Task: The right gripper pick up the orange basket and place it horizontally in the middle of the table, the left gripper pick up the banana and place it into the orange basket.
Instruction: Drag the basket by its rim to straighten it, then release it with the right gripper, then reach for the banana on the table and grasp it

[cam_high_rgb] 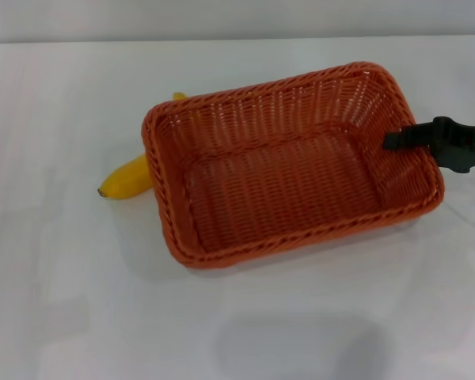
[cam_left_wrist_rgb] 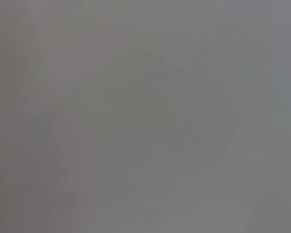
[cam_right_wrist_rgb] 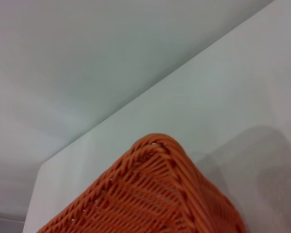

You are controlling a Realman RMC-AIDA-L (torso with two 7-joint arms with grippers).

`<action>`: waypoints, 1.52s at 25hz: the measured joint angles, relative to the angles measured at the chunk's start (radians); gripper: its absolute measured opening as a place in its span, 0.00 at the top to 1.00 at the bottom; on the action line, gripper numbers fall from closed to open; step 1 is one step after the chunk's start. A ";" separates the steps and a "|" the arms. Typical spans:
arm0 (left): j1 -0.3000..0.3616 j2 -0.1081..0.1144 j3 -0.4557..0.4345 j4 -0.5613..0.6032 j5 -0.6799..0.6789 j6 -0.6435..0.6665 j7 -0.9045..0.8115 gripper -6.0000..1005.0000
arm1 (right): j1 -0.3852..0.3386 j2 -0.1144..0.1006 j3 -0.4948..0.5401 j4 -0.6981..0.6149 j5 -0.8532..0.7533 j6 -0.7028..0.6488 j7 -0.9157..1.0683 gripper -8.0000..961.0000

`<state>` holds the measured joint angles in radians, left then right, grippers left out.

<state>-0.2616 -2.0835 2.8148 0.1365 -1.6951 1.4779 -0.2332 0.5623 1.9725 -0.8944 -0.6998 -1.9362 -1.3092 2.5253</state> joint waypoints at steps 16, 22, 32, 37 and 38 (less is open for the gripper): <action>0.000 0.002 0.000 0.000 -0.022 -0.007 0.000 0.13 | -0.027 0.005 0.019 0.001 0.042 0.001 0.000 0.38; 0.001 0.002 0.000 0.000 -0.038 -0.008 0.000 0.13 | -0.030 0.003 0.025 -0.003 0.059 -0.008 0.000 0.37; 0.000 0.002 0.000 0.000 -0.051 -0.012 0.000 0.13 | -0.070 -0.007 0.032 -0.010 0.133 -0.003 -0.003 0.37; -0.009 0.002 0.000 0.000 -0.067 -0.023 0.000 0.13 | -0.086 -0.005 0.130 -0.004 0.142 -0.011 -0.049 0.37; -0.011 0.002 0.000 0.000 -0.071 -0.025 0.000 0.13 | -0.089 -0.004 0.142 -0.003 0.148 -0.014 -0.061 0.37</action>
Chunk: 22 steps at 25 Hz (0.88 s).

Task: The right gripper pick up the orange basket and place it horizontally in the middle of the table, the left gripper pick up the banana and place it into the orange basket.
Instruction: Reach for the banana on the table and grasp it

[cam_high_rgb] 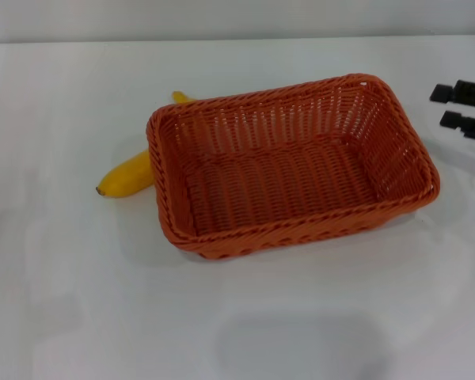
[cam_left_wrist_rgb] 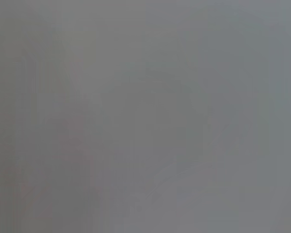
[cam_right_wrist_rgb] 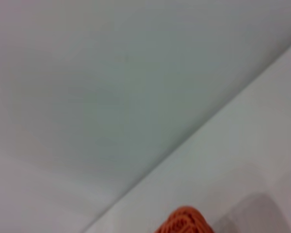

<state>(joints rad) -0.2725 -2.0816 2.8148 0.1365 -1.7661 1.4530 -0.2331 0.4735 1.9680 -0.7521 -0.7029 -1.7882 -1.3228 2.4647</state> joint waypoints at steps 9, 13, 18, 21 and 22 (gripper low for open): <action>-0.024 -0.001 0.000 0.000 -0.014 -0.044 0.000 0.13 | -0.017 -0.005 0.105 0.003 0.085 -0.005 -0.202 0.37; -0.035 -0.002 0.000 0.001 -0.015 -0.075 0.000 0.13 | -0.018 0.010 0.189 0.009 0.124 0.022 -0.464 0.37; -0.040 -0.002 0.000 0.011 -0.015 -0.096 0.000 0.13 | -0.013 0.041 0.273 0.114 0.328 0.144 -0.903 0.37; -0.041 -0.004 0.000 0.014 -0.015 -0.097 0.000 0.13 | -0.003 0.041 0.275 0.221 0.515 0.170 -1.214 0.37; -0.043 -0.005 0.000 0.015 -0.015 -0.098 0.000 0.13 | -0.001 0.041 0.275 0.247 0.563 0.170 -1.296 0.37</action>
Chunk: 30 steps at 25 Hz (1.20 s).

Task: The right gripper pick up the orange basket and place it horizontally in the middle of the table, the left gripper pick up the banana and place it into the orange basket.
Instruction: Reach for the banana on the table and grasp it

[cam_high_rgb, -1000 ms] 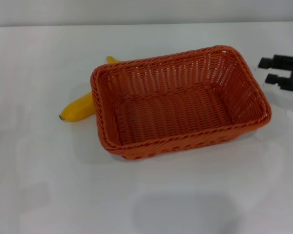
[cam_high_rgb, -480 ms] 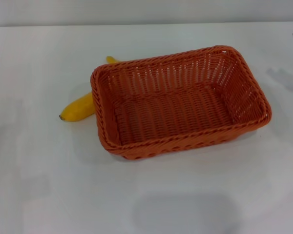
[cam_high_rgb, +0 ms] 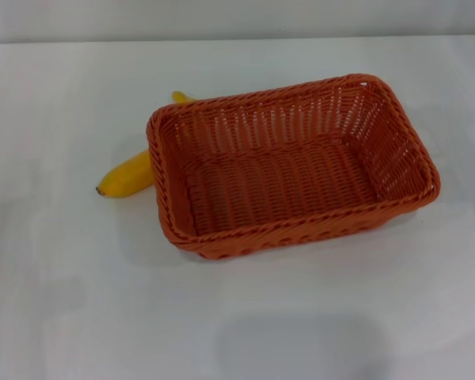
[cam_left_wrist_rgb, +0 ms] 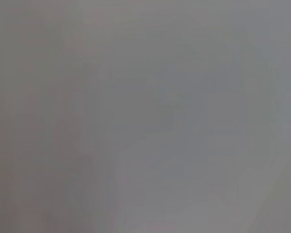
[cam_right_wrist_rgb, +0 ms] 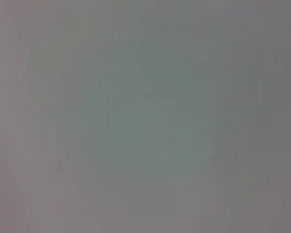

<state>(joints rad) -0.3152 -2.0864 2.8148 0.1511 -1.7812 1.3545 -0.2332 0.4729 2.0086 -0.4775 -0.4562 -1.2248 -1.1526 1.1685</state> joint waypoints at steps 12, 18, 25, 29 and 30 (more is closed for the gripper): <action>-0.044 0.002 0.000 0.009 -0.003 -0.097 0.000 0.13 | 0.111 0.016 -0.001 0.428 0.408 -0.195 -0.972 0.36; -0.059 0.003 0.010 0.010 0.007 -0.099 -0.002 0.13 | 0.123 0.015 -0.005 0.455 0.410 -0.150 -0.937 0.36; -0.098 0.012 0.014 -0.024 0.161 -0.118 -0.168 0.13 | 0.124 0.004 -0.104 0.385 0.386 -0.028 -0.814 0.31; -0.125 0.015 0.014 -0.115 0.281 -0.128 -0.345 0.13 | 0.122 0.007 -0.107 0.378 0.391 -0.018 -0.808 0.21; -0.130 0.019 0.014 -0.150 0.334 -0.128 -0.423 0.13 | 0.119 0.007 -0.105 0.377 0.392 -0.019 -0.806 0.18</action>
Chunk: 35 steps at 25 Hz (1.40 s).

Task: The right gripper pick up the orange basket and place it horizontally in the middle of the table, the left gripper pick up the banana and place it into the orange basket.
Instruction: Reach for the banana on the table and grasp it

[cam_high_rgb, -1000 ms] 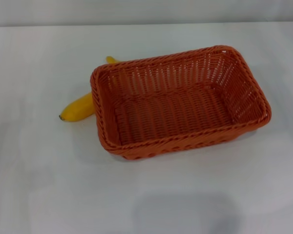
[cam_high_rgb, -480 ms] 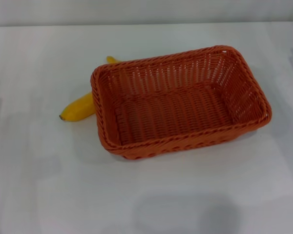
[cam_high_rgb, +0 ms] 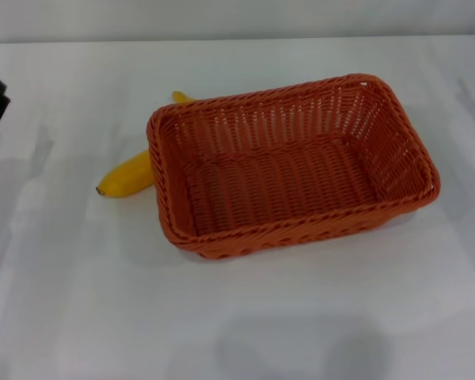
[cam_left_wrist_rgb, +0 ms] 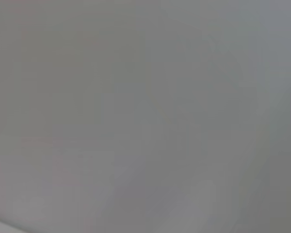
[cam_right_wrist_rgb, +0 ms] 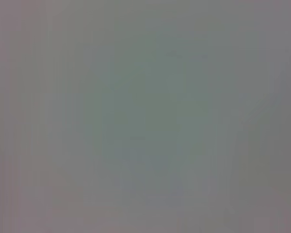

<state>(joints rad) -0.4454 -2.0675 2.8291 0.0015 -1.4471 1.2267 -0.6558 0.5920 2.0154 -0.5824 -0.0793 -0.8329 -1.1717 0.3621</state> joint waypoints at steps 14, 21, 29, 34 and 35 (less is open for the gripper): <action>-0.285 0.194 0.017 -0.715 0.999 0.379 -1.039 0.13 | -0.006 0.001 0.009 -0.005 0.007 -0.002 0.006 0.09; -0.483 0.243 0.018 -0.751 1.293 0.475 -0.992 0.13 | -0.006 0.001 0.002 -0.005 0.008 -0.003 0.022 0.09; -0.657 0.233 0.019 -0.704 1.626 0.504 -0.857 0.13 | 0.005 0.002 -0.001 -0.007 0.002 0.005 0.023 0.09; -0.700 0.191 0.019 -0.685 1.744 0.474 -0.801 0.13 | 0.010 0.002 -0.001 -0.008 0.001 0.006 0.023 0.09; -0.706 0.183 0.019 -0.685 1.754 0.464 -0.796 0.13 | 0.008 0.002 -0.001 -0.008 0.001 0.006 0.023 0.09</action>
<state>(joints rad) -1.1510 -1.8845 2.8477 -0.6838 0.3066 1.6902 -1.4521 0.5997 2.0171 -0.5830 -0.0877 -0.8321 -1.1656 0.3851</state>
